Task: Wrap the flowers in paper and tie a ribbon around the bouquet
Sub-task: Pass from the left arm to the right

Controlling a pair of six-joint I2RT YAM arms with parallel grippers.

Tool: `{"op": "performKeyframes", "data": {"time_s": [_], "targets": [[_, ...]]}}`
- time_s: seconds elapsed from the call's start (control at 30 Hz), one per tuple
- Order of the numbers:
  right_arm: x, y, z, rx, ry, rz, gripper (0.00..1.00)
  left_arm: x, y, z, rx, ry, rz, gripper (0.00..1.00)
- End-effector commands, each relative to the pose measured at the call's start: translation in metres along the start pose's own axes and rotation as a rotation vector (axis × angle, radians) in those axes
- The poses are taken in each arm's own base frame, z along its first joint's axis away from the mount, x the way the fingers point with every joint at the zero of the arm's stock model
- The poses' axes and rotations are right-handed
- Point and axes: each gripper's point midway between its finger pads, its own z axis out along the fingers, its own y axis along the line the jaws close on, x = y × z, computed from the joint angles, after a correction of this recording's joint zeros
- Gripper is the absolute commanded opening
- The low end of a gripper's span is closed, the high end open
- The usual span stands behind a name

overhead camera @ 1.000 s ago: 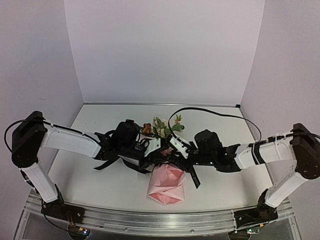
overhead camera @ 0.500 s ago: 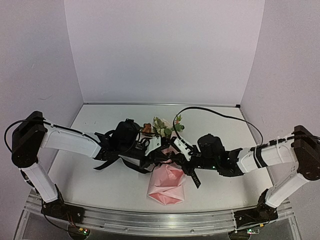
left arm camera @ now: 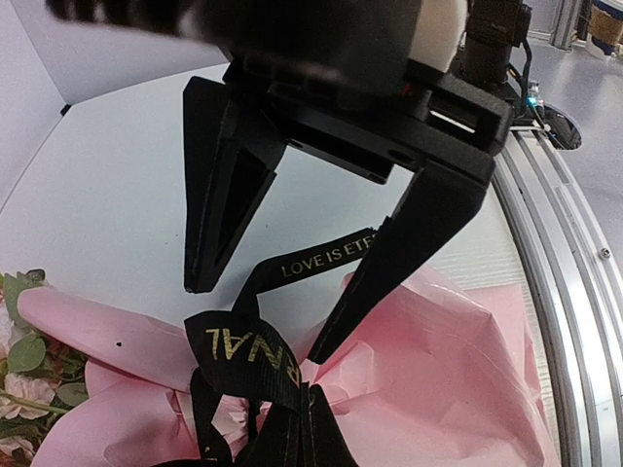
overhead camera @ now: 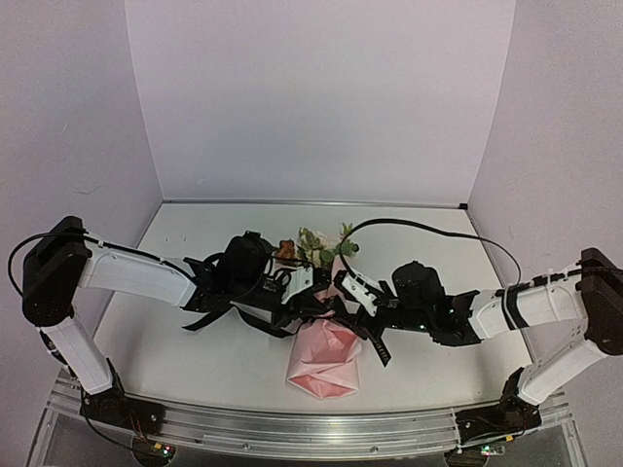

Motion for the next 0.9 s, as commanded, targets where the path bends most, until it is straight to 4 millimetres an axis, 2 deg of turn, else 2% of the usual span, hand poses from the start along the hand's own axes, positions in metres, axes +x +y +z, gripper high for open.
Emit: {"op": "performKeyframes", "data": {"time_s": [0.0,0.23,0.37,0.6,0.67,0.87], "targets": [[-0.016,-0.015,0.007,0.005,-0.049,-0.064,0.55,-0.018,-0.002,-0.011,0.013,-0.042,0.046,0.00],[-0.025,-0.021,0.013,-0.069,-0.085,0.000,0.57,-0.017,-0.004,-0.013,0.018,-0.039,0.049,0.00],[-0.031,-0.012,0.015,-0.143,-0.107,0.038,0.57,-0.014,-0.002,-0.013,0.015,-0.030,0.050,0.00],[-0.026,-0.008,0.020,-0.175,-0.103,0.085,0.54,-0.011,0.001,-0.013,0.014,-0.019,0.042,0.00],[-0.029,-0.010,0.019,-0.164,-0.118,0.114,0.49,-0.011,0.002,-0.012,0.014,-0.018,0.037,0.00],[-0.038,-0.019,0.011,-0.121,-0.155,0.232,0.17,-0.011,0.006,-0.008,0.009,-0.021,0.020,0.02]]}}
